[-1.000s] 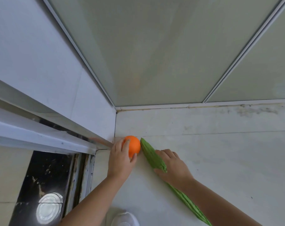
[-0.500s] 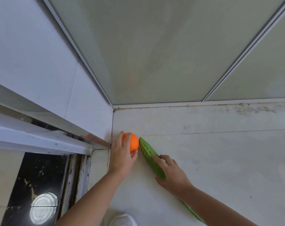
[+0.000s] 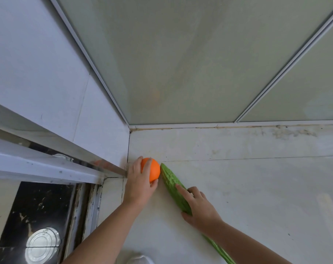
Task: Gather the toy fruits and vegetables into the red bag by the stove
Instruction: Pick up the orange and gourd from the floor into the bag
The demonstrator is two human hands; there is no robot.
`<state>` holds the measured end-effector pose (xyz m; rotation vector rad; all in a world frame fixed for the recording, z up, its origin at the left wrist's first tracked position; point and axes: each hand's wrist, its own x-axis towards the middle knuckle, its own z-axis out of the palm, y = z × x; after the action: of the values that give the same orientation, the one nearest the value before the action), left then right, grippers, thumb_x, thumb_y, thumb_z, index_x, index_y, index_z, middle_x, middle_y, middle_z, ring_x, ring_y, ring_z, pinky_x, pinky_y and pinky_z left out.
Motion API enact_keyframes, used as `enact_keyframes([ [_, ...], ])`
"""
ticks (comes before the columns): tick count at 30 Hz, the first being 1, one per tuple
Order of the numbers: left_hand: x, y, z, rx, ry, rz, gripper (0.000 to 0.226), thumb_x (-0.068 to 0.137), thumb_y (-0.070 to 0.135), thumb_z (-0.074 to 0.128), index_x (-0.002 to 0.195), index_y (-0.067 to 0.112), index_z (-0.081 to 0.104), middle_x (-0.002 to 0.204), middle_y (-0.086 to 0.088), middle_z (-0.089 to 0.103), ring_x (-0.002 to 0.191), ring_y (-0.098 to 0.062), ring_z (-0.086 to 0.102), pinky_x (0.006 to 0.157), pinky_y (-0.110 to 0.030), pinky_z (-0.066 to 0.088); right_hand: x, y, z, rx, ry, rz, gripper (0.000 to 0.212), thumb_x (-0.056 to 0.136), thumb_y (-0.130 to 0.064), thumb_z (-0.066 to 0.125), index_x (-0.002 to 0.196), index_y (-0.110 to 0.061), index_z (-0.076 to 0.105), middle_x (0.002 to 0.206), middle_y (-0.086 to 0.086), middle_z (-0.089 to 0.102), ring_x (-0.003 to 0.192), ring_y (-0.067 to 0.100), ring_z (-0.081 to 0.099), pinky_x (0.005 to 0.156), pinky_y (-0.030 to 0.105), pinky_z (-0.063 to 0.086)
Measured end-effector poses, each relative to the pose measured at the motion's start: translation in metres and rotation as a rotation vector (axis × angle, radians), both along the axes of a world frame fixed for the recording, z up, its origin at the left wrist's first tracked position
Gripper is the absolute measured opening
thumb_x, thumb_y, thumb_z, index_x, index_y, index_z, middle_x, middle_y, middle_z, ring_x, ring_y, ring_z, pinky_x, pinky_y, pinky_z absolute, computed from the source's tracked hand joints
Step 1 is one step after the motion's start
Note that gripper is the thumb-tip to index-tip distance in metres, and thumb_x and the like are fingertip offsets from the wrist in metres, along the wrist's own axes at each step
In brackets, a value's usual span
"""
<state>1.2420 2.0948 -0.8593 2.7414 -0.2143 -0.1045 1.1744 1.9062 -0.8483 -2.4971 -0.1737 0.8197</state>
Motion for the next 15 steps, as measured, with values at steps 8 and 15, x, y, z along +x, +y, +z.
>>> enact_keyframes([
  [8,-0.007,0.004,0.001,-0.064,-0.022,-0.031,0.079,0.049,0.009,0.088,0.116,0.018,0.047,0.117,-0.022,0.054,0.101,-0.045,0.054,0.058,-0.043,0.055,0.004,-0.005,0.003,0.001,0.017,-0.021,0.078,0.084,-0.021,0.051,0.144,-0.038,0.004,0.127,0.004,0.033,0.114,0.022,0.037,0.081,0.029,0.045],
  [15,-0.022,0.0,0.015,-0.13,-0.048,-0.06,0.074,0.055,0.011,0.085,0.118,0.018,0.046,0.122,-0.017,0.053,0.104,-0.041,0.055,0.065,-0.04,0.054,0.006,-0.009,0.01,0.053,-0.012,-0.08,0.079,0.082,-0.024,0.055,0.143,-0.039,0.007,0.119,0.002,0.036,0.109,0.02,0.04,0.08,0.026,0.043],
])
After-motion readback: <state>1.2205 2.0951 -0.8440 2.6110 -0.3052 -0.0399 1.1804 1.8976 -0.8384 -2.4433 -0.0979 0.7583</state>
